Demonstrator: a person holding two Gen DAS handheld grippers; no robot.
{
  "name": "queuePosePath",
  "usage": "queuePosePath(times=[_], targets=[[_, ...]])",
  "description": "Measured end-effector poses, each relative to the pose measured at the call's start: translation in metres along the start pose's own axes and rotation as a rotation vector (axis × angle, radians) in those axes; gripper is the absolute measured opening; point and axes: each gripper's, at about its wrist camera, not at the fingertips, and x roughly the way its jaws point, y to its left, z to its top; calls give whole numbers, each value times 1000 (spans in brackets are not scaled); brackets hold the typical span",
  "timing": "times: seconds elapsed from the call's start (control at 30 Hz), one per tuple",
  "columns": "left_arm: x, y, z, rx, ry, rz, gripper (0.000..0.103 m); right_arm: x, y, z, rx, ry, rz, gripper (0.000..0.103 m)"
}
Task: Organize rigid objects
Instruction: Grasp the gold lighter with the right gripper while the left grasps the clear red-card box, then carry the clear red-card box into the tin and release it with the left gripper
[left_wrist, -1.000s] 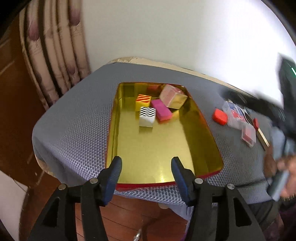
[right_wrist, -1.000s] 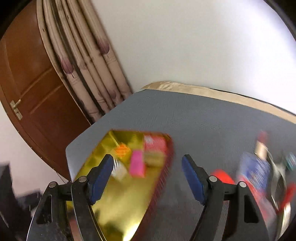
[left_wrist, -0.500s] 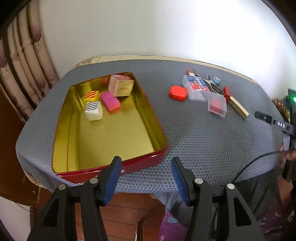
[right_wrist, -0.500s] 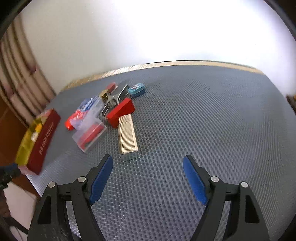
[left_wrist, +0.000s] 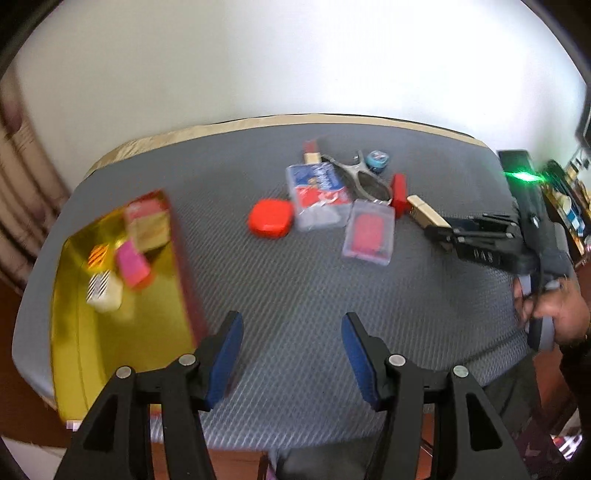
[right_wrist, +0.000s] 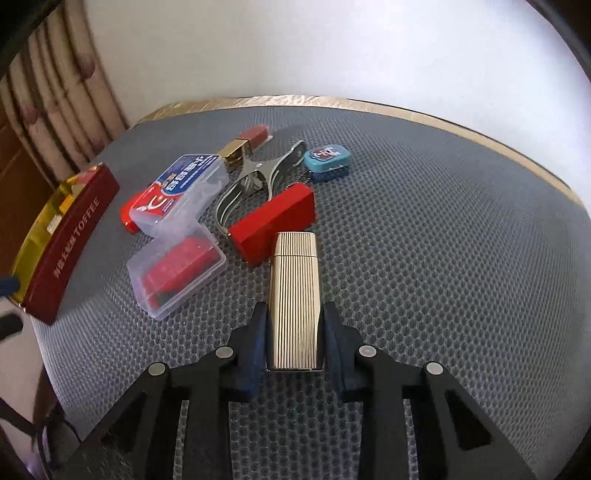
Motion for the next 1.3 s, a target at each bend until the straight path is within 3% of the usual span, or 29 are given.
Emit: queuePosePath(times=[0.2, 0.33, 0.47, 0.9, 0.97, 1.17, 1.3], targets=[[34, -23, 39, 90, 30, -125, 57, -29, -29, -30, 5, -75, -119, 27], [61, -34, 56, 115, 90, -202, 57, -39, -55, -49, 71, -84, -122, 27], [80, -40, 67, 132, 124, -234, 57, -40, -64, -49, 108, -97, -101, 27], [119, -62, 77, 196, 195, -188, 57, -40, -72, -49, 164, -110, -40, 27], [127, -67, 80, 193, 218, -173, 53, -41, -74, -50, 170, -111, -35, 27], [124, -76, 69, 162, 192, -157, 52, -41, -72, -51, 172, -112, -37, 27], [94, -71, 50, 90, 138, -158, 52, -41, -71, -51, 167, -112, -44, 27]])
